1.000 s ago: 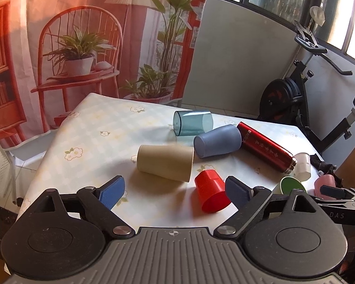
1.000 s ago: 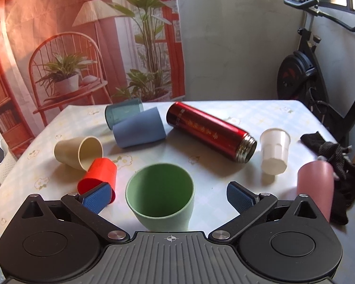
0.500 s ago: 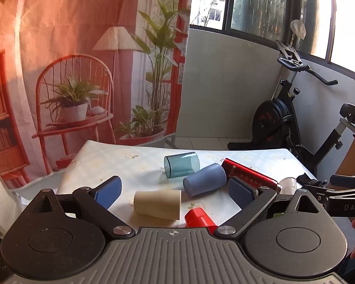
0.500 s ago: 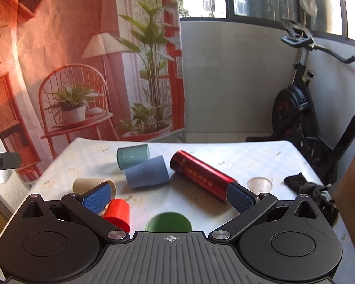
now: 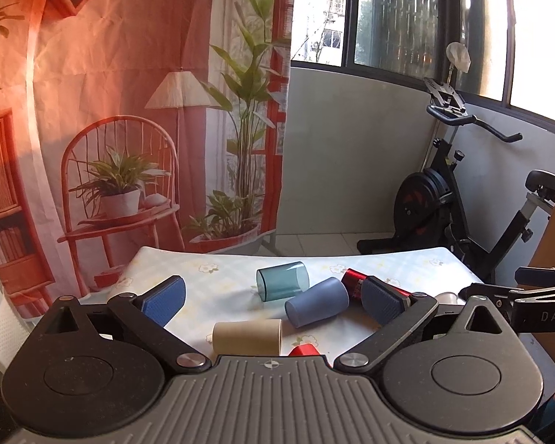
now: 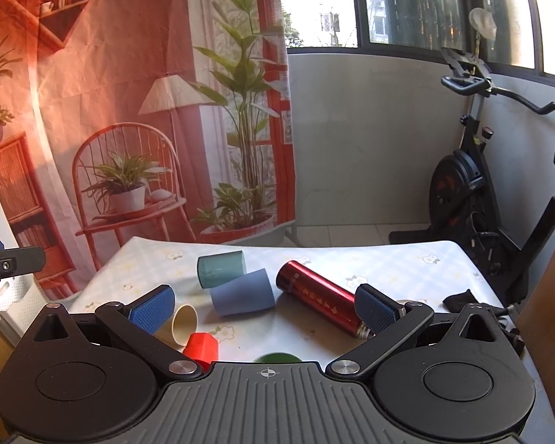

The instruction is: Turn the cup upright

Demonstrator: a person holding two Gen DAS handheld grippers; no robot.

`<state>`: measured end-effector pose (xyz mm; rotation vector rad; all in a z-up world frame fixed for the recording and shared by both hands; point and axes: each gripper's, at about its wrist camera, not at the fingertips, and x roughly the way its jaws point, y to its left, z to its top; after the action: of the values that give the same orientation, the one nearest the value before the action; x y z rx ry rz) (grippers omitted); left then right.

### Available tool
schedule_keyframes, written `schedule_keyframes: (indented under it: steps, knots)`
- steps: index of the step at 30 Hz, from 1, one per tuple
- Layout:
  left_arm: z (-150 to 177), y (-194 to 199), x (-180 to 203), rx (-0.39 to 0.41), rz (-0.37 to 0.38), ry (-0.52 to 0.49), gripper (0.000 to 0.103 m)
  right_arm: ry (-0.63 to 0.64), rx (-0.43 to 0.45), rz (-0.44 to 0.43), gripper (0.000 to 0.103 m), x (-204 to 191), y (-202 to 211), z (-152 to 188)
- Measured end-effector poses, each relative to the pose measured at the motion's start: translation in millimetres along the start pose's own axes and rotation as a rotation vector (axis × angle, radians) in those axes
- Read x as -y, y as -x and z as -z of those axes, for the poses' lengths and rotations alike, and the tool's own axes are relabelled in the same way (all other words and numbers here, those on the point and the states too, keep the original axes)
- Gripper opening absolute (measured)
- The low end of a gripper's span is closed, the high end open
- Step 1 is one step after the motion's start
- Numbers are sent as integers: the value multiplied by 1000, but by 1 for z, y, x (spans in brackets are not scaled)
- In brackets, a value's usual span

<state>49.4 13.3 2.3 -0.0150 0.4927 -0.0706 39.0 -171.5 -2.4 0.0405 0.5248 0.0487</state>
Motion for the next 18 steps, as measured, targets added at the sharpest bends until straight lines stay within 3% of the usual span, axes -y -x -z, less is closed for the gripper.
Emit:
schedule_keyframes:
  steps: [18]
  knots:
    - [-2, -2, -2, 10, -1, 2, 103, -3, 6, 3, 103, -1, 4, -1]
